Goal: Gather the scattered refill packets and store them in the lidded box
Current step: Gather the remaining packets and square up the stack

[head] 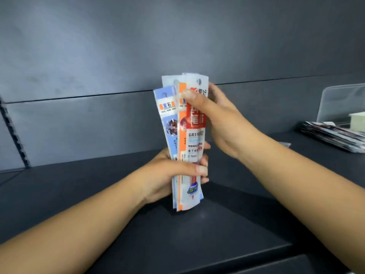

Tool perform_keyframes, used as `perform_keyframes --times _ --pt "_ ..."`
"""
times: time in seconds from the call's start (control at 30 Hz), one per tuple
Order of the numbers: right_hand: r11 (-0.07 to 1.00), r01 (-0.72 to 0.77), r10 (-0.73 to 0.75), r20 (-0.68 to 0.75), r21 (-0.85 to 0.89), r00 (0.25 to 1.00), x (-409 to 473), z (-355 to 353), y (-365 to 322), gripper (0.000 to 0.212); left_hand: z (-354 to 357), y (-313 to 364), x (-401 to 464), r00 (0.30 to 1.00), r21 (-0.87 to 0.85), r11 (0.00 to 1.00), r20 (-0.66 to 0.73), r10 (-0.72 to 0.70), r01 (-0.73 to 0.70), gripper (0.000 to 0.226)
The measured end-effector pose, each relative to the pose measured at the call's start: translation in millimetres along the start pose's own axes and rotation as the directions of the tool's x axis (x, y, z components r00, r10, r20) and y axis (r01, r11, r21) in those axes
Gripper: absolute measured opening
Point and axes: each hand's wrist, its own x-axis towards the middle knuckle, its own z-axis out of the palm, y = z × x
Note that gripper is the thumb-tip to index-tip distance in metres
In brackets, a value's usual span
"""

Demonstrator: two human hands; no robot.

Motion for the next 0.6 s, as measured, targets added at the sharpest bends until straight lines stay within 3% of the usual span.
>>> perform_keyframes --times 0.03,0.1,0.17,0.23,0.37,0.5,0.53,0.6 --pt "0.994 -0.085 0.077 0.110 0.071 0.991 -1 0 0 0.054 0 -1 0 0.999 0.082 0.996 0.041 -0.021 0.018 0.036" --pt "0.995 -0.091 0.099 0.250 -0.042 0.963 -6 2 3 0.023 0 -4 0 0.994 0.239 0.970 0.088 -0.067 0.045 0.029" --pt "0.994 -0.084 0.100 0.314 -0.064 0.944 -12 3 7 0.008 -2 -3 0 0.994 0.300 0.952 0.070 -0.090 0.065 0.028" --pt "0.995 -0.090 0.101 0.329 -0.049 0.939 -14 4 9 0.006 -4 -1 -1 0.997 0.268 0.963 0.054 -0.052 0.035 0.032" --pt "0.994 -0.052 0.078 0.279 -0.099 0.957 -10 6 12 0.004 2 -1 3 0.998 0.188 0.982 -0.059 0.031 -0.020 0.013" --pt "0.960 -0.222 0.259 0.237 -0.172 0.936 -6 -21 14 0.034 5 -9 8 0.990 0.082 0.997 -0.141 0.000 0.011 0.008" --pt "0.940 -0.276 0.311 0.173 -0.203 0.934 -6 -35 13 0.036 5 -10 9 0.989 0.063 0.998 -0.146 -0.011 0.020 0.007" --pt "0.828 -0.369 0.374 -0.074 -0.422 0.925 -7 -84 23 0.037 5 -11 13 0.985 0.027 0.999 -0.169 -0.030 0.035 0.006"
